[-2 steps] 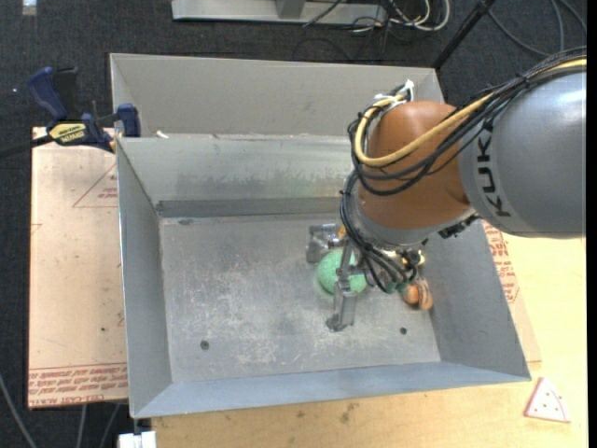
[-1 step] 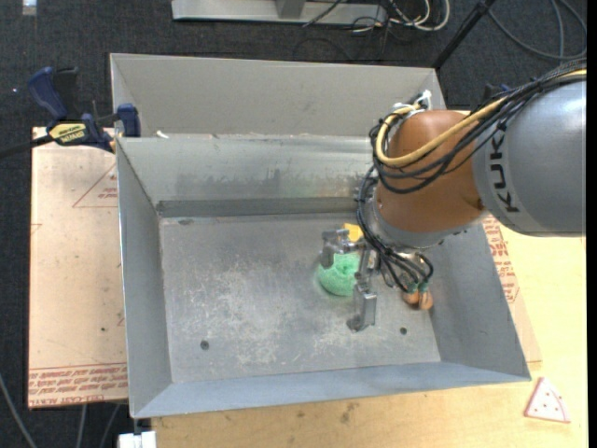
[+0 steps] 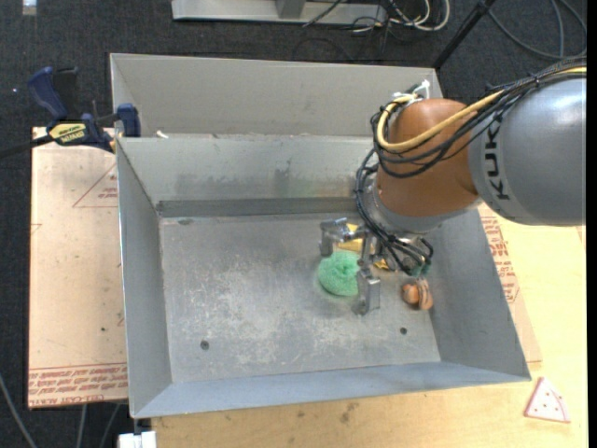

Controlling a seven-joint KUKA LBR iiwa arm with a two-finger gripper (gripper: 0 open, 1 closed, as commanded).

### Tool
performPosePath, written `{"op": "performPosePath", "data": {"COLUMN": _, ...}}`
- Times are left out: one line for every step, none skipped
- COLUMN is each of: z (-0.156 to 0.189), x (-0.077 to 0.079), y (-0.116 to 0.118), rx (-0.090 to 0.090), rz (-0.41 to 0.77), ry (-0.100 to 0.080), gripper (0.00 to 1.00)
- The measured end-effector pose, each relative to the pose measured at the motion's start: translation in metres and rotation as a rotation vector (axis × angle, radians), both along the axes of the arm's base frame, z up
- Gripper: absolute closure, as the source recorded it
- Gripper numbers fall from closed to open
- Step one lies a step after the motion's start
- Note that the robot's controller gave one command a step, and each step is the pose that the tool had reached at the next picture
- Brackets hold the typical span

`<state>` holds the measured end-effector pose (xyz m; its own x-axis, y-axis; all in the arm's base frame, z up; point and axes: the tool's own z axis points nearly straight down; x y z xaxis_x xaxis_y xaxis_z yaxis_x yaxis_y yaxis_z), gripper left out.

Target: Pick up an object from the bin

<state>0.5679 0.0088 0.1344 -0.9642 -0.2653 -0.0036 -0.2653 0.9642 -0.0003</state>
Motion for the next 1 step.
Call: {"op": "performPosePath", "data": {"z": -0.0151, "x": 0.0088, "y": -0.0107, "rx": 0.001, "rz": -0.043, "ry": 0.001, "gripper": 0.0}}
